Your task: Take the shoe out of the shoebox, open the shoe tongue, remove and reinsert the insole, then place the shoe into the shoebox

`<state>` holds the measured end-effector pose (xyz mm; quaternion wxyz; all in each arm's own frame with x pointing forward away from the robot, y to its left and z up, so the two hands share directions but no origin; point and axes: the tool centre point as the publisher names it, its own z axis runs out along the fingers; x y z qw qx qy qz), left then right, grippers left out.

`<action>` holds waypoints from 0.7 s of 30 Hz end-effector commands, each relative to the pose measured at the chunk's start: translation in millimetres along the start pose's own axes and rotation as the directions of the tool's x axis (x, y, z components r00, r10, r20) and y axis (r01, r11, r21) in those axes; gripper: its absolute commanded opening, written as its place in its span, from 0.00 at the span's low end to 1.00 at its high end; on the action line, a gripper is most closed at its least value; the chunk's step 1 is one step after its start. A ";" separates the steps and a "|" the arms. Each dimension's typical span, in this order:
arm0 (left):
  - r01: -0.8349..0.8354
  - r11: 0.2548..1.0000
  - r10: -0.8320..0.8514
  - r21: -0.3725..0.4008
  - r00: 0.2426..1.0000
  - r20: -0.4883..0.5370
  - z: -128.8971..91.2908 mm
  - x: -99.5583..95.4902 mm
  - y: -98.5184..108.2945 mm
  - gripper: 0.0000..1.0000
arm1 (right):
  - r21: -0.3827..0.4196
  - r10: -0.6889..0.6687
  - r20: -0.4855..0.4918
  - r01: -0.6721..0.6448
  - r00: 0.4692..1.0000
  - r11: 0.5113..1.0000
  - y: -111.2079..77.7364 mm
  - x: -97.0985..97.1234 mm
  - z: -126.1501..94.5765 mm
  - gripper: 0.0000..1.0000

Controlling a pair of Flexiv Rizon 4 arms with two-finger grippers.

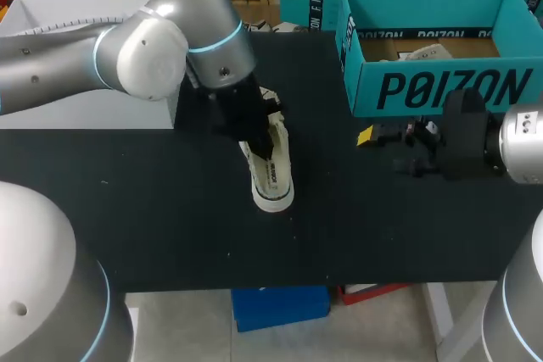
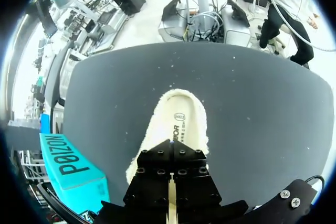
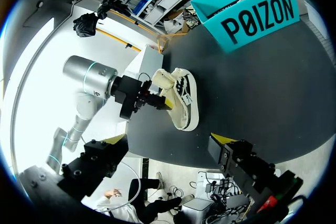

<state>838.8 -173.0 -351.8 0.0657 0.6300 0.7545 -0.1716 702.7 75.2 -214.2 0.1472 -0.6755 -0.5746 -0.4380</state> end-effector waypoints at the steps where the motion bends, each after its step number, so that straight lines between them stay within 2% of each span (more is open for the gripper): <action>1: 0.018 0.999 -0.015 -0.045 0.997 0.071 -25.1 16.1 -5.1 0.00 | 0.001 0.000 0.001 0.000 1.000 1.000 0.1 0.5 0.5 1.00; 10: 0.104 0.992 -0.089 -0.074 0.980 0.179 -48.5 32.5 -1.7 0.00 | 0.001 0.000 0.001 0.000 1.000 1.000 0.1 0.5 0.5 1.00; 21: 0.202 0.974 -0.173 -0.103 0.956 0.237 -67.2 62.2 4.7 0.00 | 0.001 0.000 0.001 0.000 1.000 1.000 0.1 0.5 0.5 1.00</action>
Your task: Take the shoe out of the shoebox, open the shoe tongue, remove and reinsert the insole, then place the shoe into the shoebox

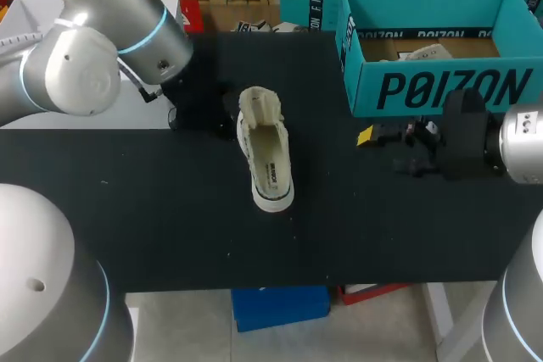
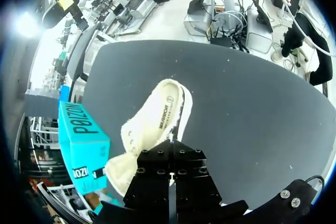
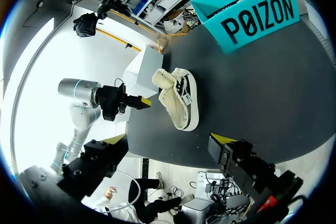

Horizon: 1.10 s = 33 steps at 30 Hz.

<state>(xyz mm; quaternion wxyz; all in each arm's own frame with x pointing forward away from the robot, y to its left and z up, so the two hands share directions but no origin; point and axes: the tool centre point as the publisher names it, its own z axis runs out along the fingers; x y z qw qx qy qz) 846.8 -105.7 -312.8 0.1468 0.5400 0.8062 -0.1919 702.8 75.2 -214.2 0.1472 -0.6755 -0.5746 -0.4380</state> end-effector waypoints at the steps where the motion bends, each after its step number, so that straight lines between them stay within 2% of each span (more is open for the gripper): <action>1: 0.027 0.999 -0.026 -0.027 0.998 0.062 -11.2 15.5 -1.6 0.00 | 0.001 0.000 0.001 0.000 1.000 1.000 0.1 0.5 0.5 1.00; 3: 0.050 0.998 -0.048 -0.033 0.997 0.065 -14.1 21.0 0.7 0.00 | 0.001 0.000 0.001 0.000 1.000 1.000 0.1 0.5 0.5 1.00; 5: 0.073 0.997 -0.071 -0.036 0.995 0.068 -16.8 26.9 2.8 0.30 | 0.001 0.000 0.001 0.000 1.000 1.000 0.1 0.5 0.5 1.00; 6: 0.093 0.995 -0.090 -0.040 0.993 0.074 -18.8 30.8 4.6 0.38 | 0.001 0.000 0.001 0.000 1.000 1.000 0.1 0.5 0.5 1.00; 9: 0.129 0.990 -0.125 -0.050 0.989 0.079 -23.3 38.1 7.0 0.46 | 0.001 0.000 0.001 0.000 1.000 1.000 0.1 0.5 0.5 1.00; 10: 0.146 0.988 -0.141 -0.054 0.986 0.084 -24.9 40.6 8.3 0.53 | 0.001 0.000 0.001 0.000 1.000 1.000 0.1 0.5 0.5 1.00; 12: 0.175 0.983 -0.169 -0.059 0.982 0.088 -28.4 45.6 10.6 0.97 | 0.001 0.000 0.001 0.000 1.000 1.000 0.1 0.5 0.5 1.00; 13: 0.181 0.982 -0.175 -0.060 0.980 0.090 -29.4 46.6 11.4 1.00 | 0.001 0.000 0.001 0.000 1.000 1.000 0.1 0.5 0.5 1.00; 25: 0.250 0.967 -0.243 -0.046 0.964 0.111 -38.8 56.6 19.4 1.00 | 0.001 0.000 0.001 0.000 1.000 1.000 0.1 0.5 0.5 1.00; 33: 0.314 0.946 -0.323 0.078 0.930 0.173 -37.4 45.2 24.5 1.00 | 0.001 0.000 0.001 0.000 1.000 1.000 0.1 0.5 0.5 1.00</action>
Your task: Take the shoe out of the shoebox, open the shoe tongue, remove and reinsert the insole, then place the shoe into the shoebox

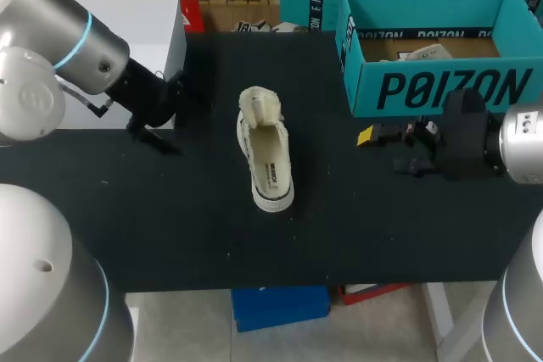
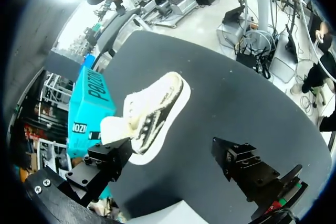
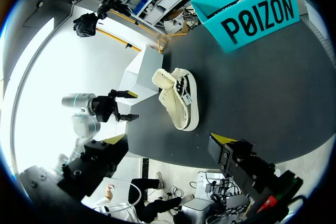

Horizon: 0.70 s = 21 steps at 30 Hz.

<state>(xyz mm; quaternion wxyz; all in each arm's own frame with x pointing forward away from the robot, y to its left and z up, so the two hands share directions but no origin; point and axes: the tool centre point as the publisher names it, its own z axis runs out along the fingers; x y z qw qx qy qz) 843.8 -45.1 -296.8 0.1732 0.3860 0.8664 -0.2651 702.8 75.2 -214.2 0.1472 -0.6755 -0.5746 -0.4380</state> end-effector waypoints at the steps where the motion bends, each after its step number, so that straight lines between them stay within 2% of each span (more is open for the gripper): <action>1: 0.020 0.999 -0.021 0.038 0.999 0.028 6.2 -2.1 11.0 0.90 | 0.001 0.000 0.001 0.000 1.000 1.000 0.1 0.6 0.5 1.00; 2: 0.035 0.998 -0.037 0.046 0.998 0.042 6.9 -4.0 12.1 0.50 | 0.001 0.000 0.001 0.000 1.000 1.000 0.1 0.6 0.5 1.00; 4: 0.059 0.997 -0.062 0.055 0.996 0.061 7.9 -7.3 14.0 0.32 | 0.001 0.000 0.001 0.000 1.000 1.000 0.1 0.6 0.5 1.00; 6: 0.083 0.995 -0.088 0.056 0.993 0.079 9.1 -12.1 16.9 0.01 | 0.001 0.000 0.001 0.000 1.000 1.000 0.1 0.6 0.5 1.00; 14: 0.124 0.991 -0.129 0.047 0.986 0.107 14.1 -33.0 23.3 0.00 | 0.001 0.000 0.001 0.000 1.000 1.000 0.1 0.6 0.5 1.00; 21: 0.180 0.983 -0.182 0.029 0.970 0.161 25.8 -57.7 44.9 0.00 | 0.001 0.000 0.001 0.000 1.000 1.000 0.1 0.6 0.5 1.00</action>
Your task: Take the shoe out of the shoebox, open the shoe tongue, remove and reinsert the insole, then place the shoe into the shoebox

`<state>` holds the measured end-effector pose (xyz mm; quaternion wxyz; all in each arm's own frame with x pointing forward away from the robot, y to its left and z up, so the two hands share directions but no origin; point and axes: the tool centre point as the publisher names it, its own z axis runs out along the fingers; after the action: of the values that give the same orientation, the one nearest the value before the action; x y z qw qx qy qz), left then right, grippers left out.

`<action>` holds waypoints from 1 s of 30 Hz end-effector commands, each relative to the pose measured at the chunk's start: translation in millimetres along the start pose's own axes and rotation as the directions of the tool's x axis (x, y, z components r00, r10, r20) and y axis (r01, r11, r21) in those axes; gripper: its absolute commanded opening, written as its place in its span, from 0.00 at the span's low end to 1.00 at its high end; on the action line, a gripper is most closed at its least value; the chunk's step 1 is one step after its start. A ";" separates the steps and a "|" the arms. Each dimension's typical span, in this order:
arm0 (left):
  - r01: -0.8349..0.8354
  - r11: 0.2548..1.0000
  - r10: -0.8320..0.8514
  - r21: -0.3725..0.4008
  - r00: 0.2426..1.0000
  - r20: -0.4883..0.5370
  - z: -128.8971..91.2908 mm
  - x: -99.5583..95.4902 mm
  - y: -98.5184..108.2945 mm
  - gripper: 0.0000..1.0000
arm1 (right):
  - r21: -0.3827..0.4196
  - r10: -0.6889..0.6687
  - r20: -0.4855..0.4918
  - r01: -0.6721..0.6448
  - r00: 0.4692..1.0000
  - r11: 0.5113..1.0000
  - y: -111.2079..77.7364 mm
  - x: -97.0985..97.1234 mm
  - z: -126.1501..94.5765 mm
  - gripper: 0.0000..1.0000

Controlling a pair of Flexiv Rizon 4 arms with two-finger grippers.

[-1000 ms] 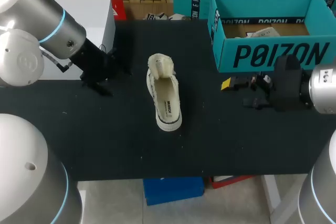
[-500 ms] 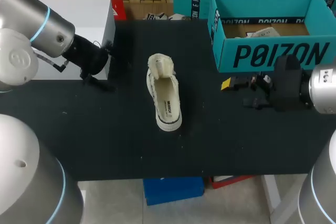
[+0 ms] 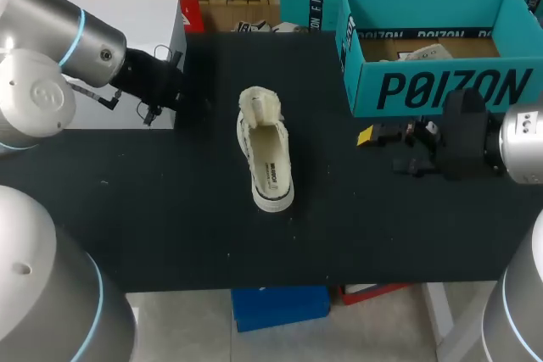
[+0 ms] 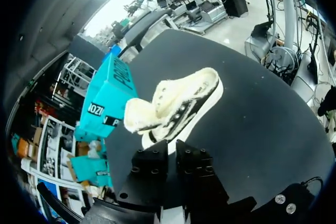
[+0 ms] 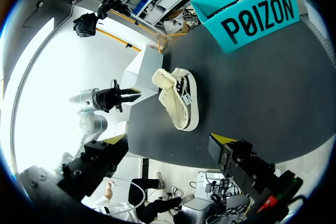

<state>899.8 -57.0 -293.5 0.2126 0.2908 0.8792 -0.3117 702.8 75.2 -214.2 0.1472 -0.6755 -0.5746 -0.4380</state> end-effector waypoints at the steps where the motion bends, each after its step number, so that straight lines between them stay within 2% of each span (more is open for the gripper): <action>1: 0.020 1.000 -0.020 0.003 0.999 0.025 21.1 -16.0 11.5 0.00 | 0.001 0.000 0.001 0.000 1.000 1.000 0.0 0.6 0.5 1.00; 14: 0.070 0.997 -0.071 0.030 0.997 0.044 62.7 -50.6 35.5 0.00 | 0.001 0.000 0.001 0.000 1.000 1.000 0.0 0.6 0.5 1.00; 22: 0.091 0.991 -0.094 0.100 0.995 0.026 88.9 -66.1 31.6 0.00 | 0.001 0.000 0.001 0.000 1.000 1.000 0.0 0.6 0.5 1.00; 30: 0.109 0.979 -0.112 0.174 0.994 0.009 101.9 -66.1 17.4 0.00 | 0.001 0.000 0.001 0.000 1.000 1.000 0.0 0.6 0.5 1.00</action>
<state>977.3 -135.6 -332.3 0.1768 0.2540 0.8649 -0.3951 702.7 75.2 -214.2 0.1472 -0.6755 -0.5746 -0.4380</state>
